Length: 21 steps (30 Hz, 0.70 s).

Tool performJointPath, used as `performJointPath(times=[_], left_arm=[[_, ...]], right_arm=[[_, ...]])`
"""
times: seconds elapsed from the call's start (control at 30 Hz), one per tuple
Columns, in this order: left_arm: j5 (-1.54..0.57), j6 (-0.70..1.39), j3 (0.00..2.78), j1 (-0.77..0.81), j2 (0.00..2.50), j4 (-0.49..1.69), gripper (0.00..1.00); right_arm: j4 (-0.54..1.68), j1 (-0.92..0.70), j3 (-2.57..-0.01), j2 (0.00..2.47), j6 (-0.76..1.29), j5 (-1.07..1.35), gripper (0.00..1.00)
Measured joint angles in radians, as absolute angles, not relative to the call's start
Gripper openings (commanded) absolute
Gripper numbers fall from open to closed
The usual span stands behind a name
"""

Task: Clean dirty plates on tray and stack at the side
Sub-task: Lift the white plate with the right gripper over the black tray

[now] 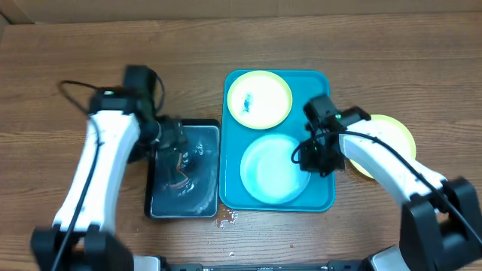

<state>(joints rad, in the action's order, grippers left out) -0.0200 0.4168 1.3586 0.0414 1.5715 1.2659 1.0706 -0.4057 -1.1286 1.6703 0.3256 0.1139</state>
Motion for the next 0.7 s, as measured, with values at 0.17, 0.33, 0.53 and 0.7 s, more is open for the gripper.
performJointPath(times=[0.17,0.33,0.53,0.7], left_arm=[[-0.042,0.407,1.544,-0.01,1.413,1.358,1.0],[-0.054,0.407,1.684,-0.052,1.295,1.402,1.0],[-0.057,0.407,1.729,-0.053,1.145,1.409,1.0],[-0.06,0.407,1.729,-0.053,1.092,1.427,1.0]], right_arm=[[1.149,-0.576,-1.388,1.627,0.28,-0.065,0.04],[1.036,-0.774,-1.459,1.617,0.266,-0.202,0.04],[0.875,-0.954,-1.459,1.661,0.26,-0.35,0.04],[0.834,-1.031,-1.459,1.72,0.259,-0.524,0.04]])
